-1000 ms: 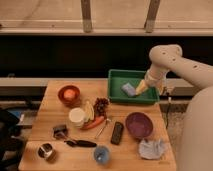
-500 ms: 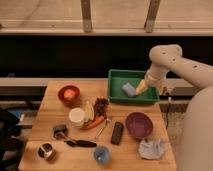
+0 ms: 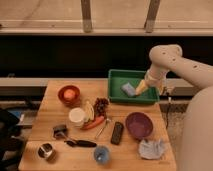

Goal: Place towel in metal cup

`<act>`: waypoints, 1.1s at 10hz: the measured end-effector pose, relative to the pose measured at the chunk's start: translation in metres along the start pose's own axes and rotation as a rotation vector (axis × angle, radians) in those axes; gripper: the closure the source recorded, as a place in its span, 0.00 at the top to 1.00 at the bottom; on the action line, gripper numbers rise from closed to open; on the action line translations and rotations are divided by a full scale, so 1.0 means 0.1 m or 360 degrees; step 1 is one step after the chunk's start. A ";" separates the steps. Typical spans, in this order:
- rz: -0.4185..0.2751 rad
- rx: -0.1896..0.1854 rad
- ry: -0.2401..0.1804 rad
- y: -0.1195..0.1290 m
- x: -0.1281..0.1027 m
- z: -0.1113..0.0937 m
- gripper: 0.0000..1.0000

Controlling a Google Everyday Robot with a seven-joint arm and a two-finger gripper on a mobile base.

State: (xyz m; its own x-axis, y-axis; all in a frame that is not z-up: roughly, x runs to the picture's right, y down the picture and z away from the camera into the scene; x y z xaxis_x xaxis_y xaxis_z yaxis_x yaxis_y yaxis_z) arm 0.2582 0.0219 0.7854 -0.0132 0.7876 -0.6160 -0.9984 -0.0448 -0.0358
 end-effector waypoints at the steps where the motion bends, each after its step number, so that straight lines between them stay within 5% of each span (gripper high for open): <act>1: 0.0000 0.0000 0.0000 0.00 0.00 0.00 0.78; 7: -0.0002 -0.0001 0.0006 0.00 0.01 0.01 0.78; 11: -0.0075 -0.0014 0.0125 0.18 0.30 0.27 0.78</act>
State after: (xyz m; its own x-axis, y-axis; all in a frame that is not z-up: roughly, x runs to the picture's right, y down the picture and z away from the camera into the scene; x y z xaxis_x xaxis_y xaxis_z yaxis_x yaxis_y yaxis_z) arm 0.2386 0.0616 0.7876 0.0388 0.7383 -0.6734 -0.9972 -0.0141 -0.0729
